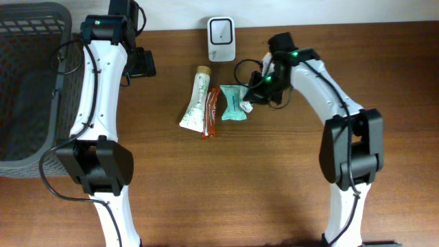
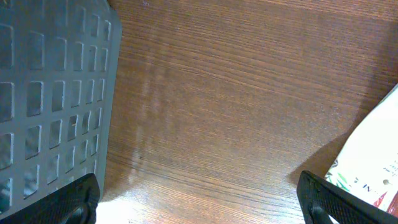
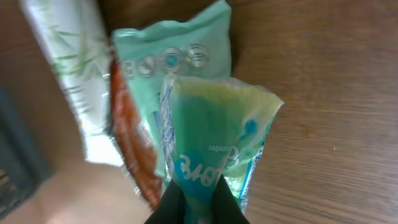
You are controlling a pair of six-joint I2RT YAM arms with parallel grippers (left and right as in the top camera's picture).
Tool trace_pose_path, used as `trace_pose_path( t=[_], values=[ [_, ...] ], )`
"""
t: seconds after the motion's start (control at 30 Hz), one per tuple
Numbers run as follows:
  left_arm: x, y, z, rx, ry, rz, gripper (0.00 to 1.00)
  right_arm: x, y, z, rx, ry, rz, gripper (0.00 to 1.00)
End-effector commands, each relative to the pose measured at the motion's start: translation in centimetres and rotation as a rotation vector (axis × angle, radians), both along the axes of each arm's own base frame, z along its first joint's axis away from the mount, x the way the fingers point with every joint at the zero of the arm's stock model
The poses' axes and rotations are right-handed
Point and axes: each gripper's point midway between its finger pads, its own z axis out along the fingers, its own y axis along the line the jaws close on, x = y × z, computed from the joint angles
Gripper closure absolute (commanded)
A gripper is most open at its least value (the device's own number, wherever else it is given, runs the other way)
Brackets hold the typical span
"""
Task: Scan the item barcode
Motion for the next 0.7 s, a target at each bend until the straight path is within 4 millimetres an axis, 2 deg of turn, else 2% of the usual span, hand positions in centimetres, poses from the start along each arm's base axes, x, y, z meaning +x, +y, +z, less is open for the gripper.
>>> trace_pose_path(
  t=[0.0,0.07,0.17,0.23,0.3,0.37,0.47,0.6,0.67],
  values=[
    [0.1,-0.1,-0.3,0.002,0.006,-0.009,0.01,-0.5,0.2,2.3,0.216,-0.064,0.128,0.96],
    [0.1,-0.1,-0.3,0.002,0.006,-0.009,0.01,-1.2,-1.1,0.7,0.223,-0.018,0.099,0.96],
    [0.1,-0.1,-0.3,0.002,0.007,-0.009,0.01,-2.1,0.1,-0.4,0.435,-0.043,0.141,0.96],
    [0.1,-0.1,-0.3,0.002,0.007,-0.009,0.01,-2.8,-0.1,-1.2,0.505,-0.051,0.135,0.96],
    [0.1,-0.1,-0.3,0.002,0.006,-0.009,0.01,-3.0,-2.0,-3.3,0.432,-0.017,0.075,0.96],
    [0.1,-0.1,-0.3,0.002,0.006,-0.009,0.01,-2.7,-5.4,-5.5,0.292,0.038,-0.027,0.92],
    [0.1,-0.1,-0.3,0.002,0.007,-0.009,0.01,-1.8,-9.1,-5.7,0.278,0.031,-0.114,0.69],
    [0.1,-0.1,-0.3,0.002,0.007,-0.009,0.01,-1.8,-12.2,-5.2,0.272,0.048,-0.186,0.6],
    [0.1,-0.1,-0.3,0.002,0.006,-0.009,0.01,-2.0,-13.1,-4.5,0.2,0.054,-0.198,0.55]
  ],
)
